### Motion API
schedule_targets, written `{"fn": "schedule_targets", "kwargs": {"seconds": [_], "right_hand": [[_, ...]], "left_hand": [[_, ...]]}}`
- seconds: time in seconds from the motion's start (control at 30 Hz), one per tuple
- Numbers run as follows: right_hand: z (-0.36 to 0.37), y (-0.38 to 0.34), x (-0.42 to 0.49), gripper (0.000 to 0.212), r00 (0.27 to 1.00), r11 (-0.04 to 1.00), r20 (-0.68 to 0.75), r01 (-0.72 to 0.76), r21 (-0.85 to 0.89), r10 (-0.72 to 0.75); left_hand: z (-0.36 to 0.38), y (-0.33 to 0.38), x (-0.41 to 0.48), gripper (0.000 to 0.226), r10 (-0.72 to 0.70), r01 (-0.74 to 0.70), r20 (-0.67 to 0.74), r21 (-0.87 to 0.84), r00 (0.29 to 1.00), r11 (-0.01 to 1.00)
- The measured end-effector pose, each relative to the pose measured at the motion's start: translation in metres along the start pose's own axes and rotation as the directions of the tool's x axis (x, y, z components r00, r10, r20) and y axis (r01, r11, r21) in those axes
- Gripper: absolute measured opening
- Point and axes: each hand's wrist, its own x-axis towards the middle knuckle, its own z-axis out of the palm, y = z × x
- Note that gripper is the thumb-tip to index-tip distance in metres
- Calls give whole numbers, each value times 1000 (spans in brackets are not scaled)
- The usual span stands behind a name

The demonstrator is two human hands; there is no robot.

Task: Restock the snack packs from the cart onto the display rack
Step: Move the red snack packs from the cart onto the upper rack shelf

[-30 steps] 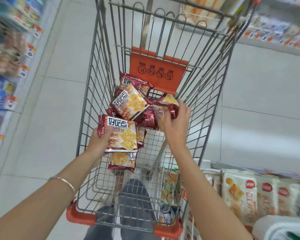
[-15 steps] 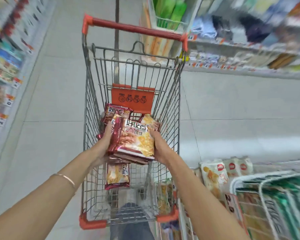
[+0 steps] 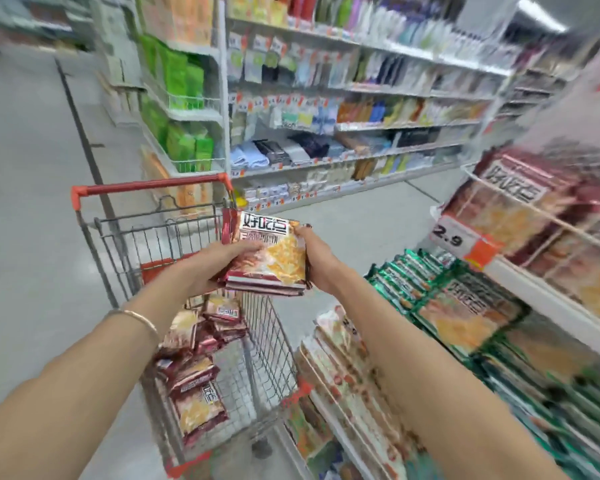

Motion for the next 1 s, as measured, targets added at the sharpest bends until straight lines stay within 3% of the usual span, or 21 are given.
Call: {"fn": "schedule_targets", "kwargs": {"seconds": [0.17,0.27,0.33,0.47,0.53,0.67,0.83,0.9,1.0], "right_hand": [[-72,-67,-91,55,971,983,-160,183,9,-179],[-120,-96,-149,61,916,957,-279,284,-54,-288],[-156,-111,-189,55,864,934,-355,333,-130,-358],[-226,-135,-282,51,732,883,-494,393,-256,-469],[-259,-140,-328,54,686,868,-533,365,-336,-495],[-328,-134,-397,19,676,896,-594,261,-359,-435],[-401,-103,-413,25,619,944,-714,169,-284,-326],[-418,-94,-410,31,596,939,-726,220,-263,-343],[-436,-94,-405,29,505,894,-740,313,-321,-443]], "left_hand": [[70,79,-31,37,209,-212,137,2,968,977],[122,121,-42,58,312,-323,249,7,917,946],[165,146,-51,67,384,-404,337,-14,859,915],[262,190,-80,41,507,-550,477,-58,718,833],[310,207,-91,51,472,-579,585,-5,660,815],[397,224,-102,82,305,-576,710,172,634,799],[479,222,-103,46,293,-648,750,228,593,727],[496,222,-103,25,379,-701,751,153,541,696],[512,226,-100,23,559,-827,689,107,462,552]]}}
